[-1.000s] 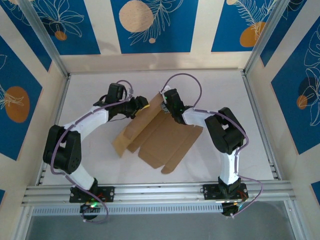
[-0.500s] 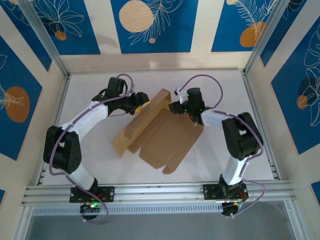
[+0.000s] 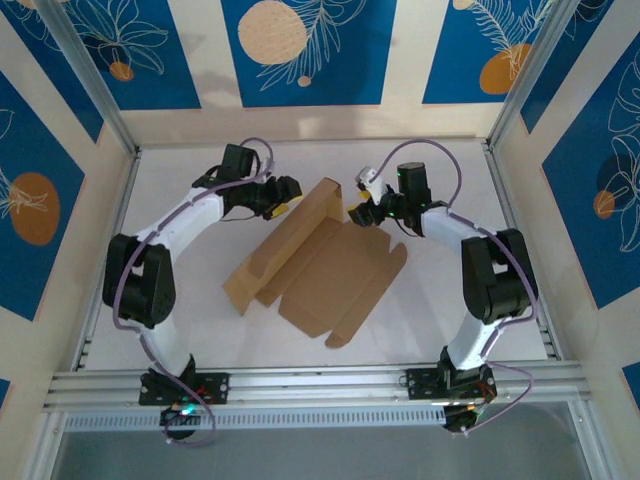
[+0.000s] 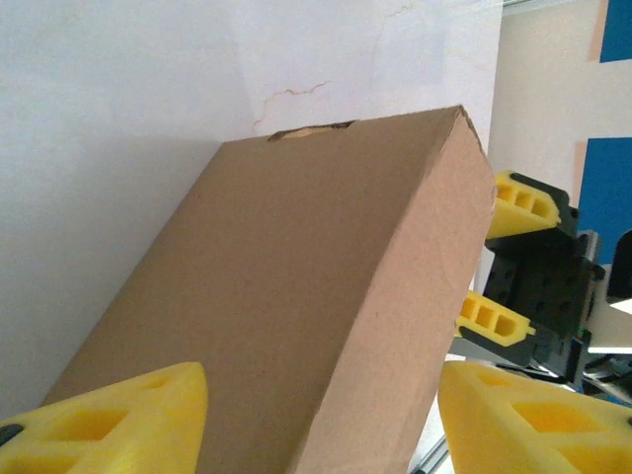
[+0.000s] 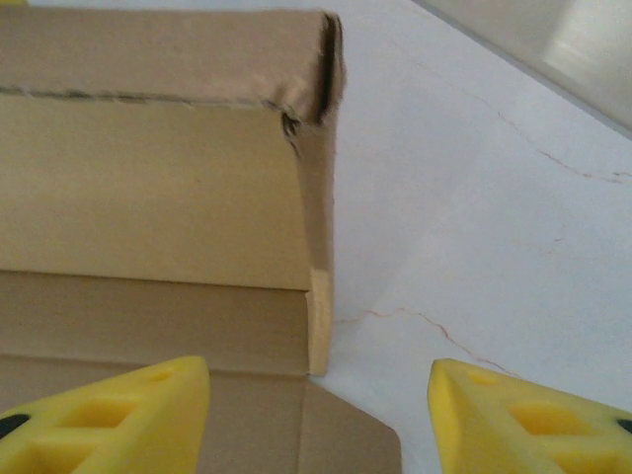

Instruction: Fold the paper box

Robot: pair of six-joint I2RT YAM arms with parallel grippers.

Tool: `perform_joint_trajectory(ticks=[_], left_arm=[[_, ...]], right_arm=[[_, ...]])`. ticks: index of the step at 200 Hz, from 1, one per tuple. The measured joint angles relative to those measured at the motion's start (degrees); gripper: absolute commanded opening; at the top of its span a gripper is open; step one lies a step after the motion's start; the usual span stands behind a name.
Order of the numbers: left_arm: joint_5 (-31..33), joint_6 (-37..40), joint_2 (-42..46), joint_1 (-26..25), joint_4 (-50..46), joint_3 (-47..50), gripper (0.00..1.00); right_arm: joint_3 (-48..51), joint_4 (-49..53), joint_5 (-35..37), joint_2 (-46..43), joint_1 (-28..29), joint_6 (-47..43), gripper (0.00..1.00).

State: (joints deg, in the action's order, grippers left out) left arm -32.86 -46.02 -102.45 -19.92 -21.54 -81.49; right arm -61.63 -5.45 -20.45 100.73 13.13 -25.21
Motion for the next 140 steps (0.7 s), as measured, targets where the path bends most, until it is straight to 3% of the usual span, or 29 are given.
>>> perform_joint_trajectory(ticks=[83,119,140], left_arm=[[-4.31,0.57,-7.13,0.0,0.35,-4.55,0.62],[-6.05,0.33,-7.87,0.0,1.84,-4.61,0.6],[-6.67,0.13,-7.89,0.0,2.64,-4.66,0.59]], right_arm=[[-9.9,0.76,-2.47,10.51,2.4,-5.33,0.6],[-15.63,2.78,-0.81,13.75,3.82,-7.13,0.5],[-16.81,4.11,0.52,15.21,4.52,-8.04,0.34]])
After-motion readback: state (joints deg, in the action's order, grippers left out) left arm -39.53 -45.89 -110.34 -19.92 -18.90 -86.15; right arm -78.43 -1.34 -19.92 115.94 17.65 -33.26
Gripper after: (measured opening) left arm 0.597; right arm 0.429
